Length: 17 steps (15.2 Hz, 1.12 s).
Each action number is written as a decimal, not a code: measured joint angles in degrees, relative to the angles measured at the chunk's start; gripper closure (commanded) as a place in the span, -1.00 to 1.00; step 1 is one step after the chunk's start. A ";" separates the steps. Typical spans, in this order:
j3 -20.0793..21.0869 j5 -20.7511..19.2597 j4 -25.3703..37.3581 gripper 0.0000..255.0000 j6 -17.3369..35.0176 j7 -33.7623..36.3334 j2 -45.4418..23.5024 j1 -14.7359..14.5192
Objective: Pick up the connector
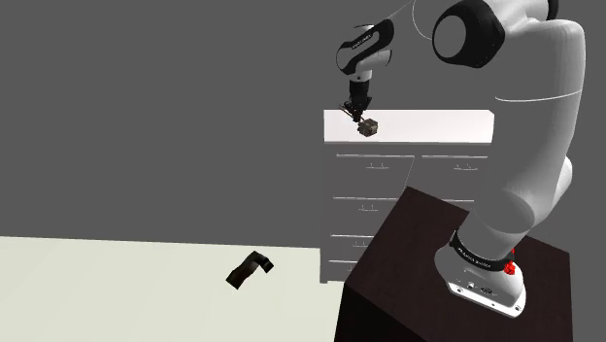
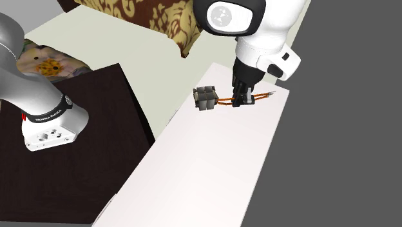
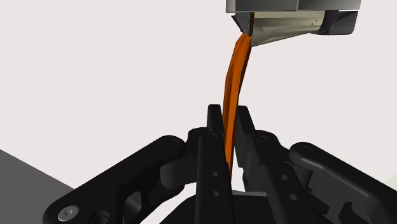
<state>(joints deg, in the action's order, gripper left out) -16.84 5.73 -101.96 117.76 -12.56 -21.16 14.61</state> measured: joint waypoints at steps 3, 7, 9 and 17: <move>0.00 -0.01 -0.07 1.00 0.06 0.05 0.04 -0.03; -0.10 -0.31 1.04 1.00 -1.82 0.28 0.84 -0.14; -0.17 -0.58 1.61 1.00 -3.12 0.53 1.60 -0.29; -0.43 -1.32 4.95 1.00 -8.47 0.98 3.70 -0.45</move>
<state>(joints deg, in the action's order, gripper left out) -17.27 4.40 -97.01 109.29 -11.59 -17.46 14.16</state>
